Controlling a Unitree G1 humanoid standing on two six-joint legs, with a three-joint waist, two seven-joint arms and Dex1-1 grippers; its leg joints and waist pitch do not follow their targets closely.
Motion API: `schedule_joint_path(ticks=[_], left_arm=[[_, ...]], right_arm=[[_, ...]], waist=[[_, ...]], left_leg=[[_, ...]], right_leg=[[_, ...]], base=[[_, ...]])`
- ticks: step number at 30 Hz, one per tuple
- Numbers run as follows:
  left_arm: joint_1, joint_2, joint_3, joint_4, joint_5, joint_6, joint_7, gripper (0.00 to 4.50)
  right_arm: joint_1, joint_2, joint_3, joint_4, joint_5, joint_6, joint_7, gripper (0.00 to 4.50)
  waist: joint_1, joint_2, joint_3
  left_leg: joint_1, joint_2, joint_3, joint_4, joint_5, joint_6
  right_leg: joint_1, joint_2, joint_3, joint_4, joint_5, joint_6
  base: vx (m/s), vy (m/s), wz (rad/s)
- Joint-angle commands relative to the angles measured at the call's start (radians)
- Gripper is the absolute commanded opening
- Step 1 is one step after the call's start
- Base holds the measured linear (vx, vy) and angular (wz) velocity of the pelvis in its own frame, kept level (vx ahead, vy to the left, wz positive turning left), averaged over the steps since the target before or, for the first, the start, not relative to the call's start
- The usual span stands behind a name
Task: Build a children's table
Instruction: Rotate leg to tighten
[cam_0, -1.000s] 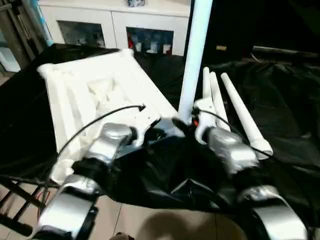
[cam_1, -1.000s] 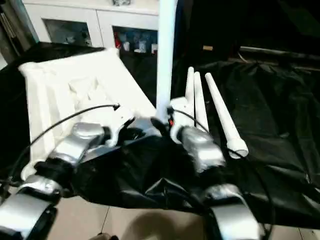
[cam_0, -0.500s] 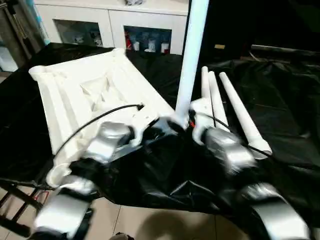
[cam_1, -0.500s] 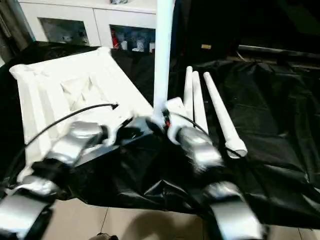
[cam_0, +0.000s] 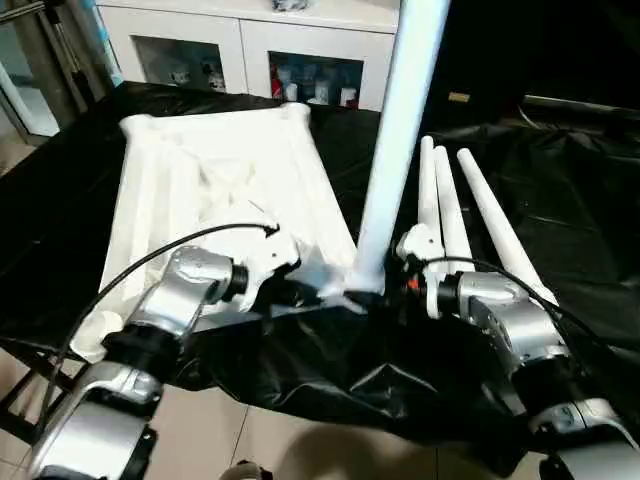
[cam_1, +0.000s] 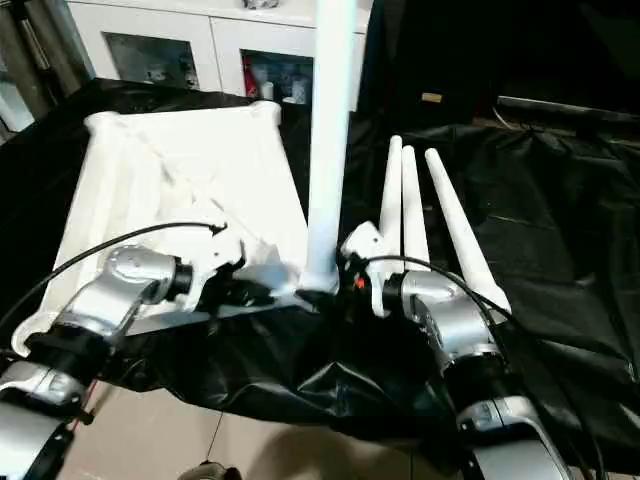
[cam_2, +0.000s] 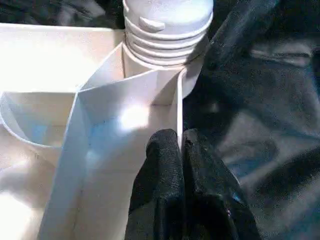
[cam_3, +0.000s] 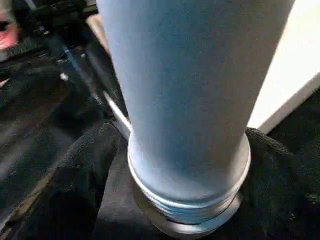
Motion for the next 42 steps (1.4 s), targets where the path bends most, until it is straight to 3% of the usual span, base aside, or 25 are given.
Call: schedule_joint_path(ticks=[1, 3, 4, 10, 16, 19, 25, 28, 32, 35, 42], left_arm=[[-0.017, -0.006, -0.005, -0.061, -0.039, -0.029, -0.038, 0.00], [-0.012, 0.003, -0.007, -0.070, -0.044, -0.023, -0.052, 0.00], [-0.010, 0.006, -0.008, -0.075, -0.046, -0.020, -0.056, 0.00], [0.000, 0.006, -0.008, -0.089, -0.044, -0.017, -0.057, 0.00], [-0.002, -0.032, 0.004, -0.079, -0.037, -0.009, 0.020, 0.00], [-0.021, -0.082, 0.016, -0.047, -0.013, 0.007, 0.128, 0.00], [-0.070, -0.163, 0.035, 0.020, 0.024, 0.034, 0.317, 0.00], [-0.098, -0.220, 0.034, 0.035, 0.048, 0.060, 0.429, 0.00], [-0.103, -0.242, 0.029, 0.025, 0.057, 0.059, 0.452, 0.00], [-0.099, -0.243, 0.023, 0.019, 0.055, 0.052, 0.434, 0.00], [-0.059, -0.179, 0.002, -0.027, 0.026, 0.010, 0.288, 0.00]], right_arm=[[0.017, -0.003, 0.033, -0.033, 0.011, 0.029, 0.041, 3.90], [0.019, -0.010, 0.039, -0.044, 0.016, 0.039, 0.048, 3.90], [0.020, -0.012, 0.041, -0.049, 0.018, 0.044, 0.053, 3.66], [0.024, -0.003, 0.045, -0.063, 0.021, 0.065, 0.060, 3.25], [0.027, 0.040, 0.031, -0.036, 0.021, 0.069, -0.002, 2.90], [0.004, 0.110, 0.006, 0.059, -0.014, 0.043, -0.151, 2.83], [-0.050, 0.222, -0.028, 0.198, -0.049, 0.022, -0.374, 2.80], [-0.106, 0.301, -0.037, 0.288, -0.085, -0.011, -0.539, 2.79], [-0.126, 0.344, -0.031, 0.304, -0.089, -0.032, -0.540, 2.79], [-0.138, 0.354, -0.048, 0.328, -0.076, -0.041, -0.523, 3.48], [-0.112, 0.281, -0.023, 0.267, -0.061, -0.058, -0.382, 3.92]], waist=[[-0.002, 0.004, -0.068], [0.000, 0.004, -0.069], [0.000, 0.004, -0.069], [0.000, 0.001, -0.068], [0.000, -0.002, -0.068], [-0.006, -0.003, -0.068], [-0.029, -0.002, -0.059], [-0.038, -0.001, -0.060], [-0.037, 0.000, -0.063], [-0.037, 0.000, -0.065], [-0.040, 0.002, -0.069]], left_leg=[[0.032, 0.051, -0.023, -0.064, -0.226, 0.020], [0.031, 0.051, -0.023, -0.063, -0.214, 0.021], [0.031, 0.051, -0.022, -0.063, -0.211, 0.023], [0.030, 0.050, -0.022, -0.063, -0.209, 0.022], [0.030, 0.050, -0.022, -0.062, -0.202, 0.021], [0.029, 0.049, -0.023, -0.062, -0.211, 0.014], [0.037, 0.045, -0.029, -0.068, -0.295, -0.023], [0.037, 0.045, -0.030, -0.070, -0.303, -0.032], [0.032, 0.044, -0.029, -0.069, -0.286, -0.017], [0.030, 0.044, -0.028, -0.067, -0.266, -0.007], [0.026, 0.045, -0.027, -0.065, -0.231, 0.017]], right_leg=[[0.036, -0.083, 0.042, -0.067, -0.114, -0.244], [0.036, -0.083, 0.042, -0.065, -0.098, -0.244], [0.035, -0.083, 0.042, -0.064, -0.092, -0.246], [0.035, -0.085, 0.042, -0.066, -0.117, -0.241], [0.035, -0.085, 0.042, -0.065, -0.115, -0.238], [0.034, -0.087, 0.044, -0.067, -0.131, -0.236], [0.026, -0.089, 0.046, -0.087, -0.292, -0.205], [0.023, -0.088, 0.045, -0.087, -0.300, -0.200], [0.027, -0.086, 0.047, -0.085, -0.244, -0.200], [0.031, -0.086, 0.046, -0.080, -0.204, -0.209], [0.038, -0.084, 0.045, -0.071, -0.112, -0.230]], base=[[0.000, 0.000, 0.00], [0.000, 0.000, 0.00], [0.000, 0.000, 0.00], [0.000, 0.000, 0.00], [0.000, 0.000, 0.00], [0.000, 0.000, 0.00], [0.000, 0.000, 0.00], [0.000, 0.000, 0.00], [0.000, 0.000, 0.00], [0.000, 0.000, 0.00], [0.000, 0.000, 0.00]])
